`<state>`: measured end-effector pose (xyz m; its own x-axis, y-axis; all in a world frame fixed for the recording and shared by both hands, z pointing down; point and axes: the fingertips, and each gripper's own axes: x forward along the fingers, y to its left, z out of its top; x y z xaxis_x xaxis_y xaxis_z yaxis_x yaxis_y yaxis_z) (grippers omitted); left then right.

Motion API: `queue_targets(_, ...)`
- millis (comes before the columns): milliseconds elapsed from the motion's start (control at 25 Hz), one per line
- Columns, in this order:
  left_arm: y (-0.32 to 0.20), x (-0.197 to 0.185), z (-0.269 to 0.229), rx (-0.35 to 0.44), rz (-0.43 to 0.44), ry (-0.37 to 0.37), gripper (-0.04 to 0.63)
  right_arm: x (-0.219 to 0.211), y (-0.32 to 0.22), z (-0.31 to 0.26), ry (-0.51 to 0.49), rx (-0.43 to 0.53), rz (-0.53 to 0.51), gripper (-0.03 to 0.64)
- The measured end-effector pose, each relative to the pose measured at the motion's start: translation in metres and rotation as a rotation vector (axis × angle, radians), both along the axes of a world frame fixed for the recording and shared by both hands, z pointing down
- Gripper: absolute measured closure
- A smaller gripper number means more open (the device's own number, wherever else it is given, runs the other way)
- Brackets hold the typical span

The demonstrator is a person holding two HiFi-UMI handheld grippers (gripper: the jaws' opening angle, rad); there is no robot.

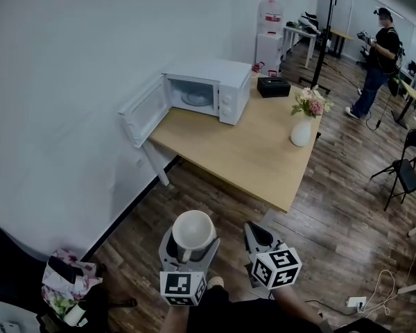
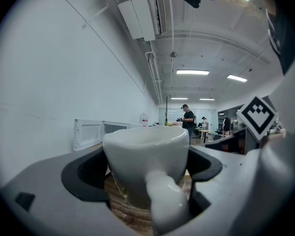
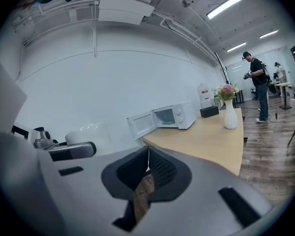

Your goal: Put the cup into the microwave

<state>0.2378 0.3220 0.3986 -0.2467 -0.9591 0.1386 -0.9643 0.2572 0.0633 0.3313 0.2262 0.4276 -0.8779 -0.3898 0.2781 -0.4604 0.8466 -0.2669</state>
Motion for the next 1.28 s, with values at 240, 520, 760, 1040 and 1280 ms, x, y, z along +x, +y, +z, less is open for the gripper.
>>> queue_targets(240,-0.011,-0.025,0.002,-0.005,0.018,-0.010,0.117,-0.023,-0.010,0.002,0.001,0.001,0.016,0.623)
queue_targets(520,-0.021,-0.052,0.000,-0.001,0.033,-0.021,0.117,-0.051,-0.019,0.002,0.005,0.007,0.026,0.623)
queue_targets(760,-0.027,-0.070,0.000,0.002,0.043,-0.029,0.117,-0.069,-0.023,0.005,0.008,0.003,0.030,0.623)
queue_targets(1040,-0.022,-0.084,0.003,-0.011,0.067,-0.034,0.117,-0.081,-0.019,0.011,0.006,-0.024,0.055,0.623)
queue_targets(1280,-0.022,-0.087,0.004,-0.014,0.069,-0.016,0.117,-0.081,-0.016,0.017,0.017,-0.044,0.060,0.623)
